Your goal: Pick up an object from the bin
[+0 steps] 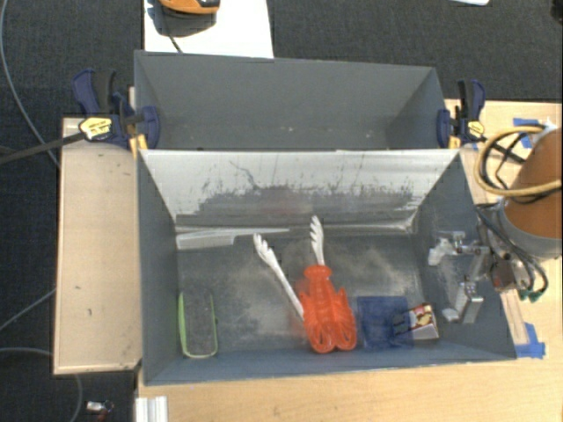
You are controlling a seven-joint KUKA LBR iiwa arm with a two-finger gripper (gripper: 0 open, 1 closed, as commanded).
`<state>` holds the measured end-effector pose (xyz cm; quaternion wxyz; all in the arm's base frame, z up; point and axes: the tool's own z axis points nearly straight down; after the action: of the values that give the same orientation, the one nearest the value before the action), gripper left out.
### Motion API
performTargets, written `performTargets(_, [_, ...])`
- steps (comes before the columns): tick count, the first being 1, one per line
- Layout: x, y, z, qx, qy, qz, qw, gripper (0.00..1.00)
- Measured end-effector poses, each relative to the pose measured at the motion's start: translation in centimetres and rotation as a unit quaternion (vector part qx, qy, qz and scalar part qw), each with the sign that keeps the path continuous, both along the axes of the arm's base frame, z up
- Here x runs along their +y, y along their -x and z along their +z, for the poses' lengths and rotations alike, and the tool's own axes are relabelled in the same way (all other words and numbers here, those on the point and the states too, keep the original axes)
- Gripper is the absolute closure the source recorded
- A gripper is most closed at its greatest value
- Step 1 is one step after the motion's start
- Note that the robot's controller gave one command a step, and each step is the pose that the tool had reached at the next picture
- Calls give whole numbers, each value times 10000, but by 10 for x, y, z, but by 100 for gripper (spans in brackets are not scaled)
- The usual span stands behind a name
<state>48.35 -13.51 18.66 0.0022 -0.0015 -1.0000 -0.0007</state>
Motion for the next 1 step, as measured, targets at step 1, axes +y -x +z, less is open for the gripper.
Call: performTargets(1, [0,-2,3,-35,9,24,10000,0])
